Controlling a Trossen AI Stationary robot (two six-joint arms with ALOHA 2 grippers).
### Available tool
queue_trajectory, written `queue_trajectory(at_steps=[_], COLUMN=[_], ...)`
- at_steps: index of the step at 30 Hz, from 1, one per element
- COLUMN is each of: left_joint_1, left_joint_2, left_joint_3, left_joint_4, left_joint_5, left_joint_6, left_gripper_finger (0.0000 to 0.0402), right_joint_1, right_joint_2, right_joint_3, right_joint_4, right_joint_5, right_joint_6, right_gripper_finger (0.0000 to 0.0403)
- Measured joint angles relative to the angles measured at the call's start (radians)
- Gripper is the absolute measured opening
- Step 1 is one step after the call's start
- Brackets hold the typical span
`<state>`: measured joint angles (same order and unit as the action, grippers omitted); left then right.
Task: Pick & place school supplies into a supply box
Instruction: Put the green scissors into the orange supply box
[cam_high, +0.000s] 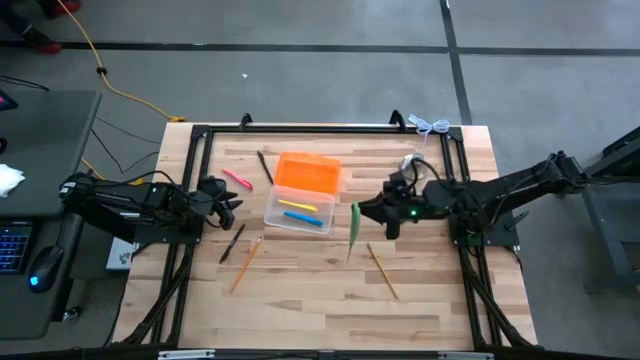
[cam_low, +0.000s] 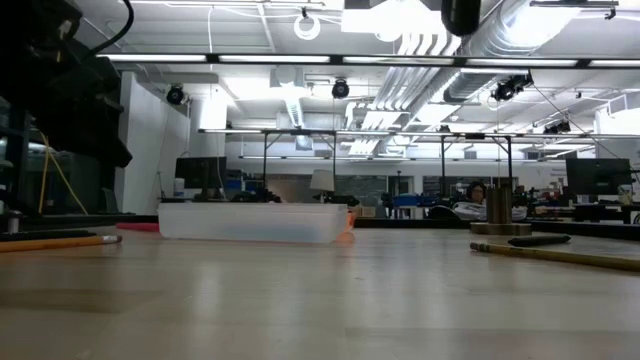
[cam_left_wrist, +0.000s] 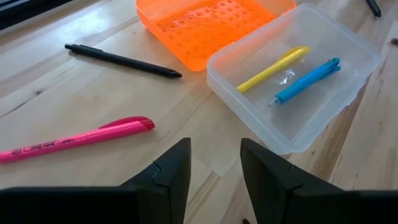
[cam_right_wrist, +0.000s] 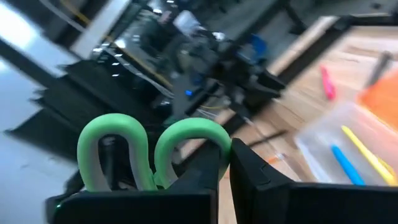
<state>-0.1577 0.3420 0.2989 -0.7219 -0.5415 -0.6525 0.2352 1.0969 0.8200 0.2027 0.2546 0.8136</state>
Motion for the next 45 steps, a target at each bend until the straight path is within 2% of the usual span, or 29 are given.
queue_trajectory(at_steps=[15,23,38,45], left_joint_1=[0.0,0.0,0.0,0.0], left_joint_2=[0.0,0.0,0.0,0.0], left_joint_3=[0.0,0.0,0.002,0.002], left_joint_4=[-0.011,-0.011,-0.011,-0.011], left_joint_5=[0.0,0.0,-0.001,-0.001], left_joint_6=[0.0,0.0,0.0,-0.004], left_gripper_finger=[0.017,0.017,0.017,0.017], right_joint_1=[0.0,0.0,0.0,0.0], right_joint_2=[0.0,0.0,0.002,0.003], right_joint_3=[0.0,0.0,0.0,0.0], right_joint_4=[0.311,0.409,0.412,0.325], right_joint_5=[-0.321,-0.422,-0.42,-0.258], right_joint_6=[-0.225,-0.314,-0.325,-0.322], right_gripper_finger=[0.0,0.0,0.0,0.0])
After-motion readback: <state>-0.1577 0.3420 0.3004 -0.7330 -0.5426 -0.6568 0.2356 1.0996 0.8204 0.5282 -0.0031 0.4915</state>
